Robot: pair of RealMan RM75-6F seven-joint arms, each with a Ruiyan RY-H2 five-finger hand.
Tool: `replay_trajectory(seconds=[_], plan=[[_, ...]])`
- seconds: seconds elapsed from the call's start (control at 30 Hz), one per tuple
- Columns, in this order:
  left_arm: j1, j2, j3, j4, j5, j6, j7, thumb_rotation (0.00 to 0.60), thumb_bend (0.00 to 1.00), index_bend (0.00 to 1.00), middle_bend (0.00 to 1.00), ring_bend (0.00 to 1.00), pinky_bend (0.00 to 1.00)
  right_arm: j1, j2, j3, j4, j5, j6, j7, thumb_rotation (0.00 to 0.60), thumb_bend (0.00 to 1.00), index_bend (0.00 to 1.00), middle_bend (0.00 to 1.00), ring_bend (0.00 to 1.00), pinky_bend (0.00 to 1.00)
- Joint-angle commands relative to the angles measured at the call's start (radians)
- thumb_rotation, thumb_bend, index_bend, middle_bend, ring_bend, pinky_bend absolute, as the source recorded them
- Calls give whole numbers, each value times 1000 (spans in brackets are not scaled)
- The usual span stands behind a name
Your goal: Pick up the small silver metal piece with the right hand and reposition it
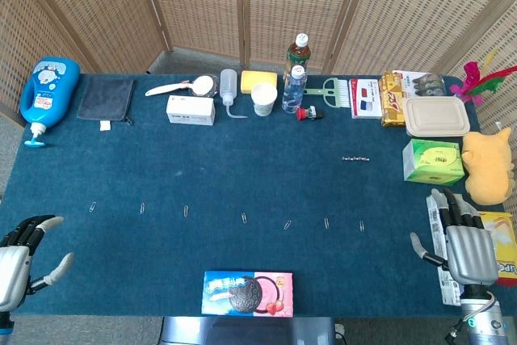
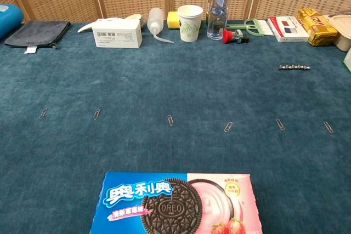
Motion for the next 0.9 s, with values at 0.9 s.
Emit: replay_trajectory(seconds=[0.9], plan=[[-52,-19,-34,4,-12,-53,7,79,356,218,202,152,228,291,-37,220,172,-28,-251,369,192,392,0,172,324,387]])
